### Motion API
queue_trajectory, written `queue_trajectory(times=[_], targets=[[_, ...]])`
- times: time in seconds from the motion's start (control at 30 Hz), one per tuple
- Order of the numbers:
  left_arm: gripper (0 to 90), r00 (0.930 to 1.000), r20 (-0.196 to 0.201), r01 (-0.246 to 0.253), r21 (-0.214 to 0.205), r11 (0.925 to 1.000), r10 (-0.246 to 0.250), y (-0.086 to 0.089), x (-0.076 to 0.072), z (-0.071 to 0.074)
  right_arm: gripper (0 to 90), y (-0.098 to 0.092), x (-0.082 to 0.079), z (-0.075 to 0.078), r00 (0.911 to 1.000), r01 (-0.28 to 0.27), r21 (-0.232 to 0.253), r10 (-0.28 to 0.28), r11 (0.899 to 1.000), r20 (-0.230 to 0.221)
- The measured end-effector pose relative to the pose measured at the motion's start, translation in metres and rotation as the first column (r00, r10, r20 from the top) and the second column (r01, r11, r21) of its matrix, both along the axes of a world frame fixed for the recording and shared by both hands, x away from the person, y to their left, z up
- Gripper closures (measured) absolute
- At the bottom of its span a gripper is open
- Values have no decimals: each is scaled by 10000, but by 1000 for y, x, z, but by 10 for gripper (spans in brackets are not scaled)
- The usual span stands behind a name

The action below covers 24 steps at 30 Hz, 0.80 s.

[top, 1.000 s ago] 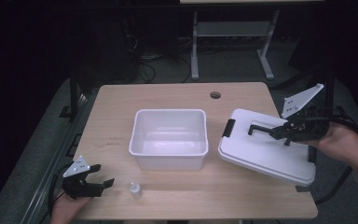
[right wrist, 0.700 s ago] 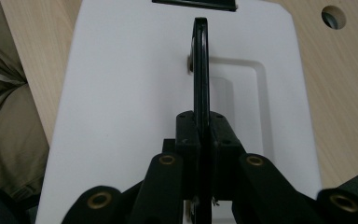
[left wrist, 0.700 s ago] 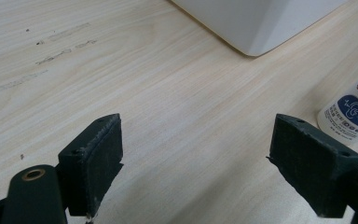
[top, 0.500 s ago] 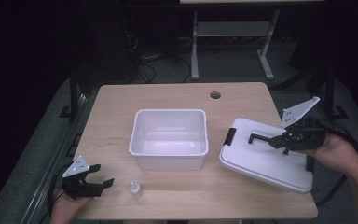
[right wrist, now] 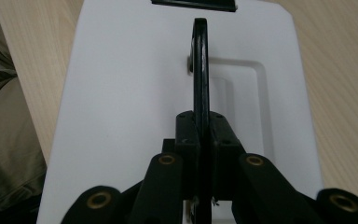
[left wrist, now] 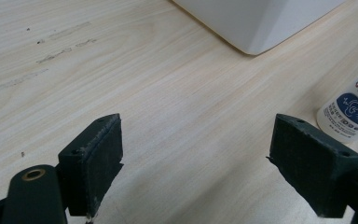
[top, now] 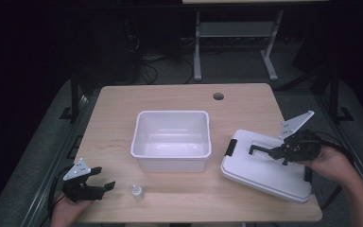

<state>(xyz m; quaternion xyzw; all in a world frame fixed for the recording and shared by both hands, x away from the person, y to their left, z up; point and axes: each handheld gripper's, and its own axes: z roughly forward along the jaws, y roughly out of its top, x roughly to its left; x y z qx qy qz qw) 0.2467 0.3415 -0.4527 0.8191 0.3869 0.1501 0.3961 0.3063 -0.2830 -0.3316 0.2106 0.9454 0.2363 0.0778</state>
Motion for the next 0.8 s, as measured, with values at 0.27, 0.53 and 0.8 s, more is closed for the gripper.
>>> queue_trajectory(times=[0.27, 0.53, 0.8], targets=[[170, 10000, 12, 50, 55, 10000, -50, 0, 1, 0, 840, 5, 3, -21, 9998, -106, -73, 105, 9999, -177], [170, 10000, -6, 33, 49, 10000, -33, 0, 1, -1, 840, 10, 7, -39, 9991, -170, -252, 160, 9995, -385], [170, 10000, -22, 29, 73, 10000, -28, 1, 0, -1, 839, 12, 9, -53, 9989, -115, -350, 99, 9993, -454]])
